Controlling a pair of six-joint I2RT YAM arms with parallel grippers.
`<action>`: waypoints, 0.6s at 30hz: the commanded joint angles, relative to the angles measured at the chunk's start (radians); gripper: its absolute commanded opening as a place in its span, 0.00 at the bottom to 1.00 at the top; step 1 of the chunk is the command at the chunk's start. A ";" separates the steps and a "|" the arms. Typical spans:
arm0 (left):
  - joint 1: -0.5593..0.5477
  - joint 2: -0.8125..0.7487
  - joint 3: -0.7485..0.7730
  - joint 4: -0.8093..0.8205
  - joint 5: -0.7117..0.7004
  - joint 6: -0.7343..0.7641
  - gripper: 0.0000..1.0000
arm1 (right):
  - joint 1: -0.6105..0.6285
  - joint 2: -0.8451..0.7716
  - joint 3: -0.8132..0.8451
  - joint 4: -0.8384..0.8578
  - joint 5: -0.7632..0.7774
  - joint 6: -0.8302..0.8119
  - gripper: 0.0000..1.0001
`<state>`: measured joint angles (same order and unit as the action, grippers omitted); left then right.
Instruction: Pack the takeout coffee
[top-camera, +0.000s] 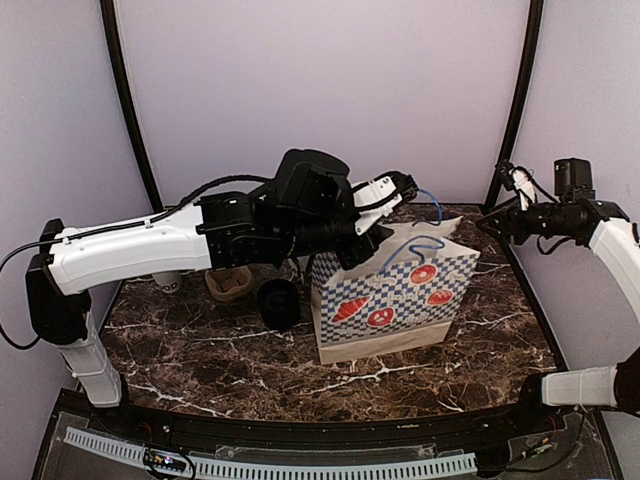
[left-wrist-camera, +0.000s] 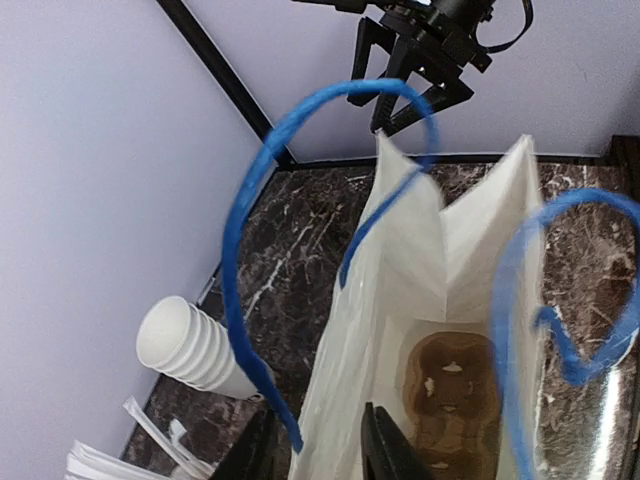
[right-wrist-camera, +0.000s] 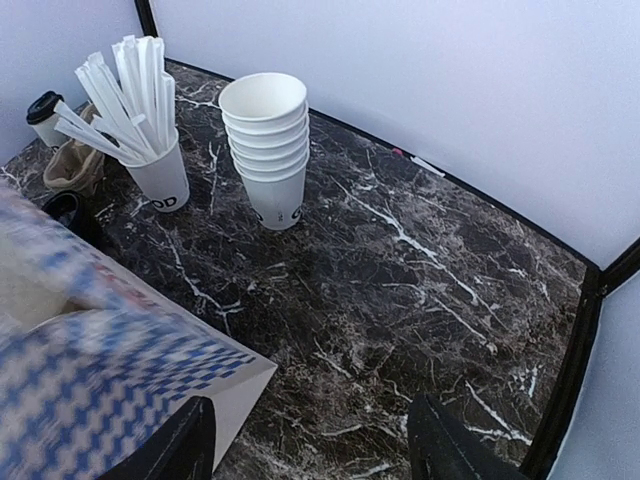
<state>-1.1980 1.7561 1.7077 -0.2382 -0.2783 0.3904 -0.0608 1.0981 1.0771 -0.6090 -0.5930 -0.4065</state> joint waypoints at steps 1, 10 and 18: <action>0.011 0.010 0.075 -0.026 0.023 0.000 0.40 | -0.004 -0.004 0.119 -0.075 -0.113 -0.020 0.66; 0.035 -0.127 0.028 -0.032 -0.130 -0.066 0.67 | 0.040 -0.015 0.257 -0.244 -0.309 -0.102 0.70; 0.322 -0.294 -0.031 -0.485 -0.305 -0.618 0.80 | 0.113 -0.005 0.262 -0.251 -0.288 -0.123 0.70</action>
<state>-1.0397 1.5665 1.7050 -0.4236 -0.4805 0.1406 0.0143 1.0878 1.3167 -0.8455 -0.8646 -0.5049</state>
